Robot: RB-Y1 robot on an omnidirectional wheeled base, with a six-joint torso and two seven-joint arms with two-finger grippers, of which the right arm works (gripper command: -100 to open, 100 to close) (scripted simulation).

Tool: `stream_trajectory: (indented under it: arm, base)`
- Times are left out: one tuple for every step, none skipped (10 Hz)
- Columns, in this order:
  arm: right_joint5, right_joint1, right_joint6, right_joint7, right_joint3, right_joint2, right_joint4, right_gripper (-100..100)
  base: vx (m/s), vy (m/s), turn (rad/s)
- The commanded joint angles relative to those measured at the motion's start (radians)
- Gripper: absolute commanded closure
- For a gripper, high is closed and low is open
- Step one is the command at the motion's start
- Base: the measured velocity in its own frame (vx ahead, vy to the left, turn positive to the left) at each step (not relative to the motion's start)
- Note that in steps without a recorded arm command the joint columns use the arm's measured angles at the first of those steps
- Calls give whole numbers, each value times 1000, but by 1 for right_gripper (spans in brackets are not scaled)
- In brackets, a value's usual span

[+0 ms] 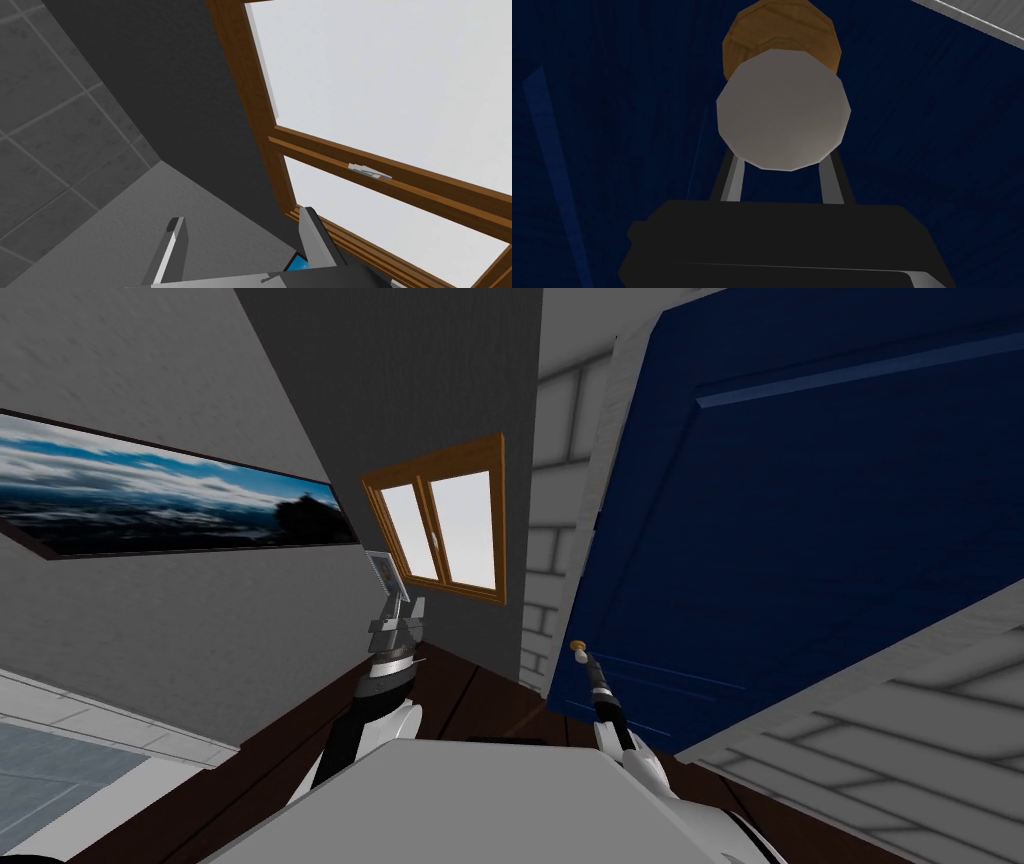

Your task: Pull the door open

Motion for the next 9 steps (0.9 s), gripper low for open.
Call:
stream_trajectory:
  arm:
    - [-7, 1, 1, -50, 15, 12, 0, 100]
    - [-7, 1, 1, -67, 15, 12, 0, 100]
    - [-15, 3, 2, -102, 18, 12, -3, 100]
    - [-15, 3, 2, -108, 18, 12, -3, 100]
    - [-24, 5, 3, -150, 21, 11, -6, 100]
    - [-32, 6, 5, -178, 24, 11, -8, 100]
    - [-32, 6, 5, -191, 24, 11, -8, 100]
    - [-32, 6, 5, -191, 24, 11, -8, 100]
    - [-41, 8, 6, -233, 28, 10, -11, 100]
  base:
    - [-37, -12, 87]
    - [-35, -15, 43]
    - [-32, -20, 19]
    - [-28, -11, 24]
    - [-32, -9, 70]
    - [-45, -22, 61]
    - [-32, -18, 15]
    - [-10, -1, 1]
    - [-19, -5, 43]
